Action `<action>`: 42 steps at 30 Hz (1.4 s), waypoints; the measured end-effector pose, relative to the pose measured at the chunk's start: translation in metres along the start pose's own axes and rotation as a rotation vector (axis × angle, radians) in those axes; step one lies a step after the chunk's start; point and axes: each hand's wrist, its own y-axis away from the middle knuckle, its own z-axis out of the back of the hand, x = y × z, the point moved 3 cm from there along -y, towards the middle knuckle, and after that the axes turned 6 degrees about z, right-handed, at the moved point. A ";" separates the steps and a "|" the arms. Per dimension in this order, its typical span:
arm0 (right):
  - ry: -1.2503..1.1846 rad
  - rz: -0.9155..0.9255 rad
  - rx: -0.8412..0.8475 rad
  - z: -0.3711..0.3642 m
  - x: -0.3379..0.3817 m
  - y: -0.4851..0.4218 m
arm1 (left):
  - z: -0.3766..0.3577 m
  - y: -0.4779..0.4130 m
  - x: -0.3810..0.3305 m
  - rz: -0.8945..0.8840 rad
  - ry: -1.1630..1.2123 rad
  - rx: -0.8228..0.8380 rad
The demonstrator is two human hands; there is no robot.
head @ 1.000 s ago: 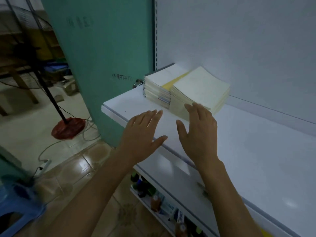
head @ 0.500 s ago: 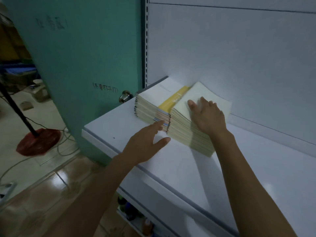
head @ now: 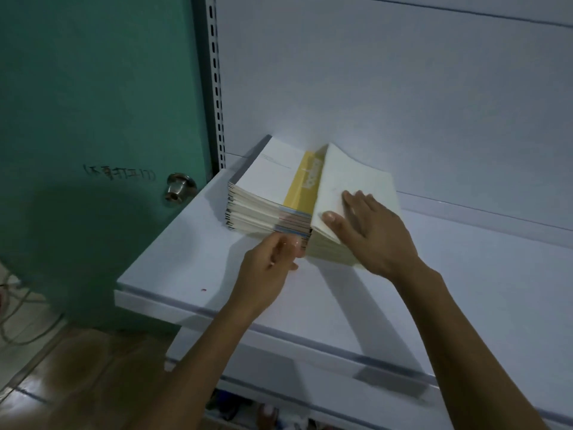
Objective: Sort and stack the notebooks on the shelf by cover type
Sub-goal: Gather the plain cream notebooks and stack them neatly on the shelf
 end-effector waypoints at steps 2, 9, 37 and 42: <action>0.003 -0.021 -0.029 -0.003 0.013 0.018 | 0.000 0.003 -0.005 0.041 0.069 0.072; 0.089 -0.024 -0.123 -0.028 0.053 0.068 | 0.000 0.019 -0.019 0.267 0.362 0.542; 0.152 -0.087 -0.151 -0.022 0.009 0.018 | 0.059 0.010 0.006 0.167 0.397 0.092; -0.105 -0.102 -0.257 -0.009 0.008 0.029 | 0.061 0.006 0.008 0.170 0.422 0.085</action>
